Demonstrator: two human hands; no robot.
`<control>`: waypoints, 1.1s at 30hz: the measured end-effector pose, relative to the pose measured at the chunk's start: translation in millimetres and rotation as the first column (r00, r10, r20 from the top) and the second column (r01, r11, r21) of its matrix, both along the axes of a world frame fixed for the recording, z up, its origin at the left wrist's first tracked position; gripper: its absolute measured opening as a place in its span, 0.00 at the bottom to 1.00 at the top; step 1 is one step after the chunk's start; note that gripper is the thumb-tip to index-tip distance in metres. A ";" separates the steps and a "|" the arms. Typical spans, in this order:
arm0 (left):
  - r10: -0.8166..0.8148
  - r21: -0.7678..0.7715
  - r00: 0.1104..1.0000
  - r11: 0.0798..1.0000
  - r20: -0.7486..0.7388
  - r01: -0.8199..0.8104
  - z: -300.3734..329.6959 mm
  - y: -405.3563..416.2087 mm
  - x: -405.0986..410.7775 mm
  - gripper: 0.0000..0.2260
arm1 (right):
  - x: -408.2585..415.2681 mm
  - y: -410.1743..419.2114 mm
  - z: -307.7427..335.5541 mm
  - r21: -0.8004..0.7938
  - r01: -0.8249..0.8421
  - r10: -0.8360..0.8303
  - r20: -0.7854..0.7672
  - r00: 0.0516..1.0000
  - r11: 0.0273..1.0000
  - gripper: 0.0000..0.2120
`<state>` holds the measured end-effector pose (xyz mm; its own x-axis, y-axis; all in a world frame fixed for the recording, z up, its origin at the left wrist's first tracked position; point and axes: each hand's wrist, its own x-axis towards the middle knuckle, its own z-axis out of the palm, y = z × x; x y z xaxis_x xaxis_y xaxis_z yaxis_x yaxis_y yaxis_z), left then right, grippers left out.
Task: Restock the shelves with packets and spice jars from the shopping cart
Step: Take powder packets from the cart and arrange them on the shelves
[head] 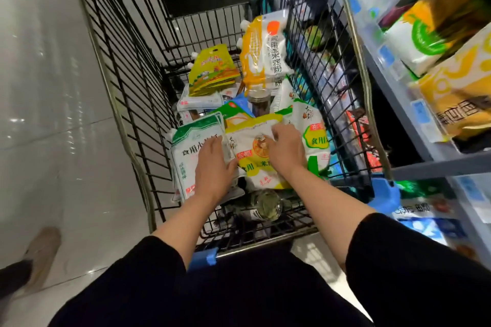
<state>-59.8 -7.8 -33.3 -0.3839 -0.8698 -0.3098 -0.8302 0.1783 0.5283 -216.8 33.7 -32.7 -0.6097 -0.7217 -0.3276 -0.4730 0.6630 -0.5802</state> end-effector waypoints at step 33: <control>0.142 0.239 0.702 0.970 -0.698 0.041 51.0 -14.8 -39.1 0.45 | -26.8 14.7 66.2 -0.374 0.347 -0.168 0.434 0.885 0.860 0.05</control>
<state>-98.9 -22.6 17.7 -0.5253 -0.8378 -0.1485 -0.1993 -0.0486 0.9787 -243.6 48.4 33.5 -0.6881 -0.6761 -0.2634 -0.0086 0.3706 -0.9287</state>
